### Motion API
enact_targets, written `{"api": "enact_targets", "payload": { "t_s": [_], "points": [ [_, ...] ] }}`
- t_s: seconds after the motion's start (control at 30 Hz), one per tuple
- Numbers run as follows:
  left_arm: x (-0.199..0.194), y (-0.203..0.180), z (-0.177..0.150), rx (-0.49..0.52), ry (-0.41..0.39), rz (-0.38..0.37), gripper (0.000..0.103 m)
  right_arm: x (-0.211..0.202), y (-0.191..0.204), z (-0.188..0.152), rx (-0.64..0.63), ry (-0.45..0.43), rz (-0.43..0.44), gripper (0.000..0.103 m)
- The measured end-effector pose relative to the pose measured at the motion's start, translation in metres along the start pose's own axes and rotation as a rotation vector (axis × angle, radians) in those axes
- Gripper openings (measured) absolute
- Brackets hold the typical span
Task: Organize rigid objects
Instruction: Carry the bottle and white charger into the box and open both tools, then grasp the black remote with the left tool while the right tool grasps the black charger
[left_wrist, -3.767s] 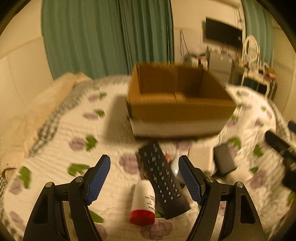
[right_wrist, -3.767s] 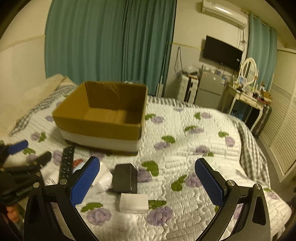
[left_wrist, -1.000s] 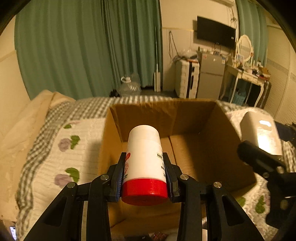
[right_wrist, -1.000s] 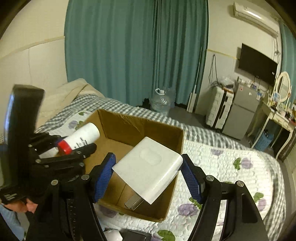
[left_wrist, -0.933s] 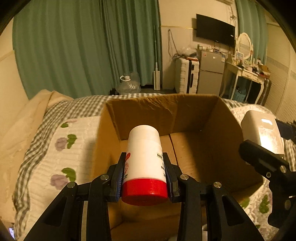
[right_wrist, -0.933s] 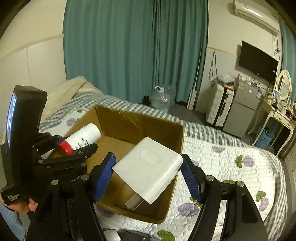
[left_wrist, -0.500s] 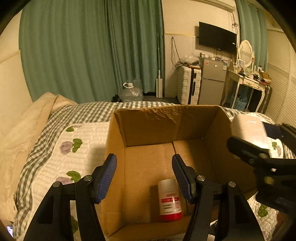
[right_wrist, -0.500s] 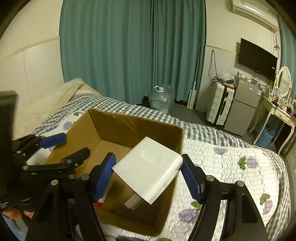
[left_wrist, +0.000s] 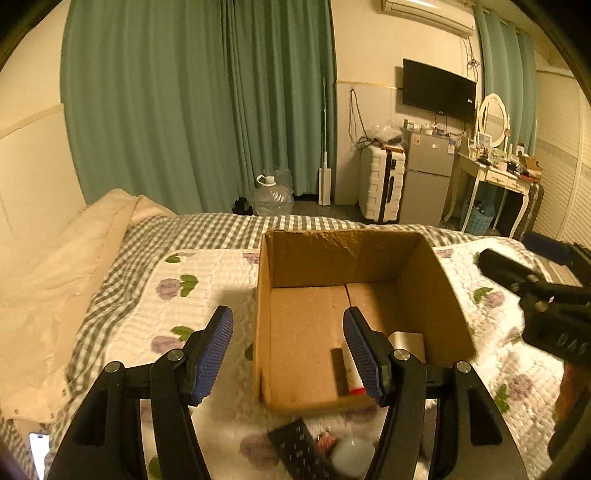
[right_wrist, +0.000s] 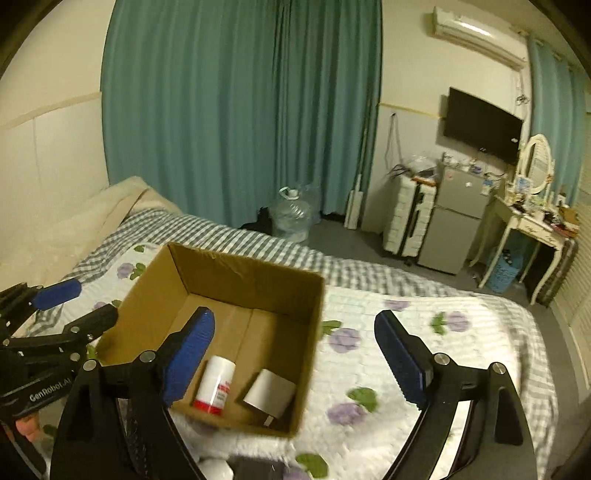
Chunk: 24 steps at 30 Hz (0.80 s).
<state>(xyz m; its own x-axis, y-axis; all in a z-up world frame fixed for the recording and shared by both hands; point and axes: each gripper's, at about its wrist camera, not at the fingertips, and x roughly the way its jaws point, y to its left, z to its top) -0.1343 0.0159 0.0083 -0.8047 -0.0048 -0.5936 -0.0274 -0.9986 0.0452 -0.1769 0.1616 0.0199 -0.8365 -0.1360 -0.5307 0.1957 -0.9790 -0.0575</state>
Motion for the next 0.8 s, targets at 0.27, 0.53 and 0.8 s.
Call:
{"api": "enact_targets", "payload": {
  "t_s": [0.27,0.53,0.8],
  "points": [
    [-0.054,0.005,-0.029,0.003,0.002,0.0,0.069,-0.072,0.002,-0.028,-0.003,0.012,-0.021,0.092],
    [-0.039,0.003,-0.082,-0.021,0.115,-0.003,0.069,-0.06,0.012,-0.099,0.001,0.123,-0.024,0.092],
    [0.018,-0.004,-0.137,-0.059,0.281,-0.005,0.069,-0.026,0.016,-0.128,-0.005,0.201,-0.012,0.092]
  ]
}}
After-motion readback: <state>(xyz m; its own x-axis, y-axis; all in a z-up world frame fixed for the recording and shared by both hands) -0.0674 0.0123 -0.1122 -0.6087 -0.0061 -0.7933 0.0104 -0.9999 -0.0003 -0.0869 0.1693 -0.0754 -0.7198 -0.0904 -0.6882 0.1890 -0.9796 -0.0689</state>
